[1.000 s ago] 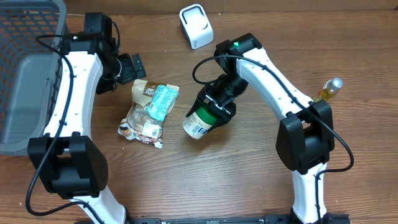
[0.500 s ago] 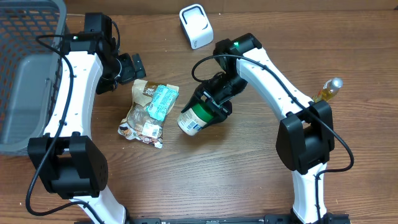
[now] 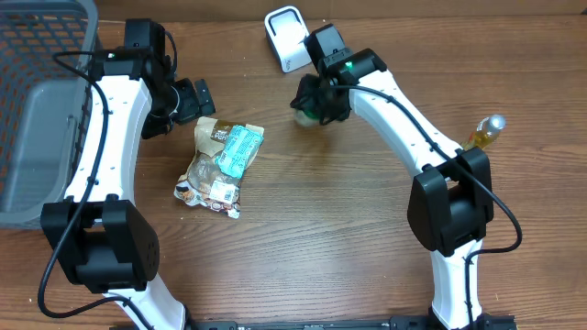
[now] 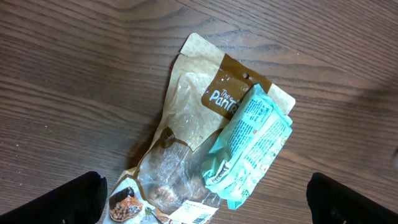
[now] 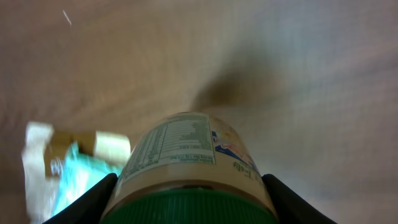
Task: Scan the item barcode
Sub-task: 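Hold the jar's label over the white scanner with the right gripper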
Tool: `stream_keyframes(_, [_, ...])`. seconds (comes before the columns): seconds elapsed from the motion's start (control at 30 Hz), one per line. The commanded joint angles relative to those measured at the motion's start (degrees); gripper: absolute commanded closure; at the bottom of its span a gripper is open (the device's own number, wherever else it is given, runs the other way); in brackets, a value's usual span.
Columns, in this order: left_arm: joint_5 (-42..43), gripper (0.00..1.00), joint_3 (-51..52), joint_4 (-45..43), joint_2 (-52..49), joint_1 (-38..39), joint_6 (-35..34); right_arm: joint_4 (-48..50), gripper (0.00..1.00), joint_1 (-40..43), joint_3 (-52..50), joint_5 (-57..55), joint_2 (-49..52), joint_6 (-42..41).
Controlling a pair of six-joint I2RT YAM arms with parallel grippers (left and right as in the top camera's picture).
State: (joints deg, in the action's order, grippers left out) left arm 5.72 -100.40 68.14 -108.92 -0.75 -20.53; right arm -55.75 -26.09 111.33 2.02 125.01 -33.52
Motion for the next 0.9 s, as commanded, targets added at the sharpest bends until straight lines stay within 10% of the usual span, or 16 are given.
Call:
stream_keyframes(0.0, [-0.33,0.0,0.68,0.0,-0.17,0.07,0.85,2.47,0.75,0.74,4.26,-4.33,-0.81,10.84])
stream_keyframes(0.87, [-0.33,0.0,0.68,0.0,-0.17,0.07,0.85,43.01,0.81,0.72,7.48,-2.6,6.84,19.04])
